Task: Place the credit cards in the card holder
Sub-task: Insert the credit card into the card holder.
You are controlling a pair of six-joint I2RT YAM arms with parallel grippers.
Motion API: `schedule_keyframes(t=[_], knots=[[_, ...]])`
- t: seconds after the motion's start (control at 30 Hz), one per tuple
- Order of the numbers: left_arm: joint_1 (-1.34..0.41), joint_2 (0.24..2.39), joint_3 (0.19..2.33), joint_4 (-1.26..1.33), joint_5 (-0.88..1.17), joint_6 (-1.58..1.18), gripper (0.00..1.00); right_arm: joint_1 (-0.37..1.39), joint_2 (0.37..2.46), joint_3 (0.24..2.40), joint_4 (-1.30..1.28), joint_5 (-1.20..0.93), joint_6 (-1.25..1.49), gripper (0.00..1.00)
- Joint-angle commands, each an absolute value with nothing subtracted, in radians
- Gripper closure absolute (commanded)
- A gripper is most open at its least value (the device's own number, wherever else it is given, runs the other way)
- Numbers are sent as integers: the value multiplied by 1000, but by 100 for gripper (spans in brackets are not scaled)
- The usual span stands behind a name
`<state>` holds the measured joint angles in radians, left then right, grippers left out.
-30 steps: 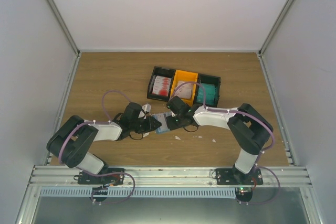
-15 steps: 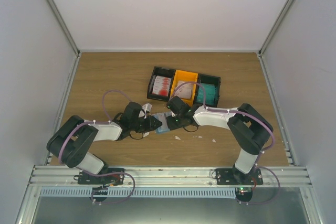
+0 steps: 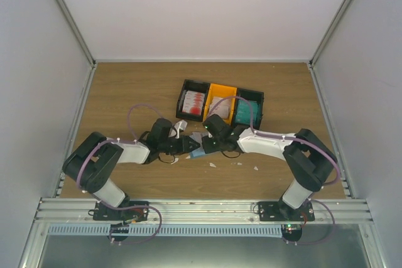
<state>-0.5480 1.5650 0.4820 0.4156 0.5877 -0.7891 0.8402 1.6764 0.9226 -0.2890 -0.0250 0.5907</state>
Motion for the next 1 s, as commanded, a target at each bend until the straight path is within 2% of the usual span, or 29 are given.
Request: schedule_keyframes(t=[0.0, 0.23, 0.67, 0.87, 0.97], knots=[[-545, 1608, 527, 501, 647, -764, 68, 828, 1601, 896, -277, 60, 638, 81], [-546, 1656, 578, 539, 707, -770, 57, 771, 1438, 820, -267, 161, 700, 73], [-584, 1789, 720, 551, 717, -786, 50, 612, 1334, 716, -273, 113, 677, 64], [-629, 1865, 818, 534, 666, -796, 46, 534, 1341, 655, -223, 6, 691, 55], [-636, 1899, 847, 512, 634, -788, 44, 512, 1328, 656, -230, 3, 690, 47]])
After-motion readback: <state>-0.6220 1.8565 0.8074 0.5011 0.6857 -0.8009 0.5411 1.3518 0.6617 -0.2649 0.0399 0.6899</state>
